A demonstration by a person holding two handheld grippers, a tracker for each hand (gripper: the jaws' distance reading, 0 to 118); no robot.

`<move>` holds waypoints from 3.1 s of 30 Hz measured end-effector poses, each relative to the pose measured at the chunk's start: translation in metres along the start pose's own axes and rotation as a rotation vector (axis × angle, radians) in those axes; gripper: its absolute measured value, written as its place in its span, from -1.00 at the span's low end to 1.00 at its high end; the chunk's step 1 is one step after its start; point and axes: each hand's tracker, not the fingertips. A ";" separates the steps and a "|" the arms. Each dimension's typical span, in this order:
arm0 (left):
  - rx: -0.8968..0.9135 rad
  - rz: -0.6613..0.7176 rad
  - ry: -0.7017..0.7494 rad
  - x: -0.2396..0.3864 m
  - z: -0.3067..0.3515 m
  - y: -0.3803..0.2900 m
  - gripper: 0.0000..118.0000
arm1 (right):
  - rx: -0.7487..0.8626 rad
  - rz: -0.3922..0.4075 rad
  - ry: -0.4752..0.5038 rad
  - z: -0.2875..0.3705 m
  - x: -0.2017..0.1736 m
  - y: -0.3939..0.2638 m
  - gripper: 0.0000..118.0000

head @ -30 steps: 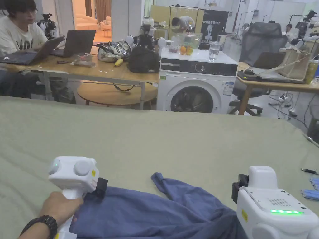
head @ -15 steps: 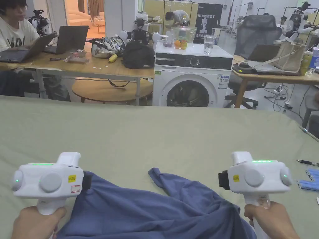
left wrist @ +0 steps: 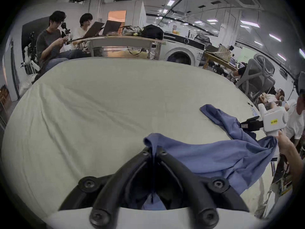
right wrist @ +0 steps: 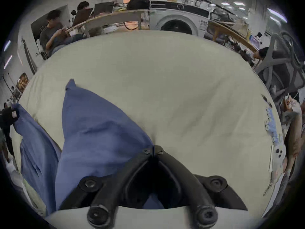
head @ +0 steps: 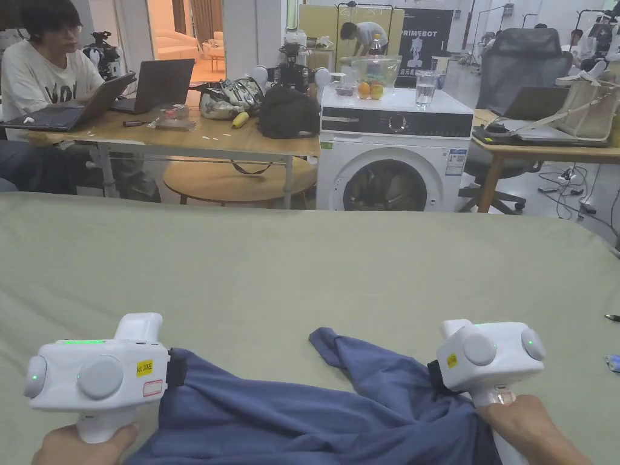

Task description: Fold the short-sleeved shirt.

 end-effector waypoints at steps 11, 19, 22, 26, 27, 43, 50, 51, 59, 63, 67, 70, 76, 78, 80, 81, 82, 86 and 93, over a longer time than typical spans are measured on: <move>0.157 0.043 0.014 -0.025 0.060 0.048 -1.00 | 0.343 -0.096 -0.098 0.113 0.054 -0.006 -1.00; 0.276 0.079 0.063 -0.049 0.119 0.108 -1.00 | 0.501 -0.111 -0.152 0.201 0.064 0.024 -1.00; 0.293 0.073 0.077 -0.051 0.133 0.131 -1.00 | 0.549 -0.115 -0.170 0.225 0.057 0.038 -1.00; 0.308 0.041 0.103 -0.048 0.142 0.156 -1.00 | 0.616 -0.119 -0.175 0.247 0.043 0.060 -1.00; 0.312 0.031 0.110 -0.047 0.144 0.162 -1.00 | 0.633 -0.122 -0.174 0.250 0.039 0.065 -1.00; 0.406 0.000 0.162 -0.052 0.170 0.272 -1.00 | 0.808 -0.107 -0.241 0.305 0.011 0.184 -1.00; 0.503 -0.028 0.190 -0.048 0.210 0.343 -1.00 | 0.890 -0.069 -0.274 0.347 0.006 0.243 -1.00; 0.507 -0.030 0.188 -0.048 0.216 0.351 -1.00 | 0.905 -0.067 -0.279 0.355 0.005 0.249 -1.00; 0.572 -0.036 0.210 -0.041 0.241 0.378 -1.00 | 0.985 -0.053 -0.300 0.394 -0.003 0.271 -1.00; 0.560 -0.024 0.207 -0.048 0.226 0.360 -1.00 | 0.976 -0.048 -0.289 0.382 -0.006 0.253 -1.00; 0.499 -0.010 0.201 -0.057 0.197 0.320 -1.00 | 0.924 -0.041 -0.287 0.349 -0.006 0.221 -1.00; 0.469 0.000 0.179 -0.061 0.177 0.280 -1.00 | 0.860 -0.073 -0.271 0.321 -0.003 0.188 -1.00; 0.414 -0.001 0.147 -0.067 0.162 0.193 -1.00 | 0.785 -0.055 -0.289 0.286 0.004 0.113 -1.00; 0.404 -0.004 0.142 -0.065 0.168 0.159 -1.00 | 0.763 -0.056 -0.286 0.282 0.006 0.082 -1.00; 0.393 -0.008 0.134 -0.065 0.174 0.127 -1.00 | 0.749 -0.059 -0.292 0.284 0.003 0.049 -1.00; 0.399 -0.001 0.126 -0.065 0.180 0.111 -1.00 | 0.740 -0.060 -0.293 0.283 0.003 0.033 -1.00; 0.389 -0.003 0.123 -0.065 0.184 0.098 -1.00 | 0.721 -0.065 -0.291 0.282 0.003 0.020 -1.00; 0.353 0.020 0.101 -0.067 0.191 0.039 -1.00 | 0.673 -0.062 -0.282 0.277 0.002 -0.041 -1.00; 0.177 -0.002 0.112 -0.071 0.184 -0.040 -1.00 | 0.488 -0.026 -0.298 0.251 -0.006 -0.126 -1.00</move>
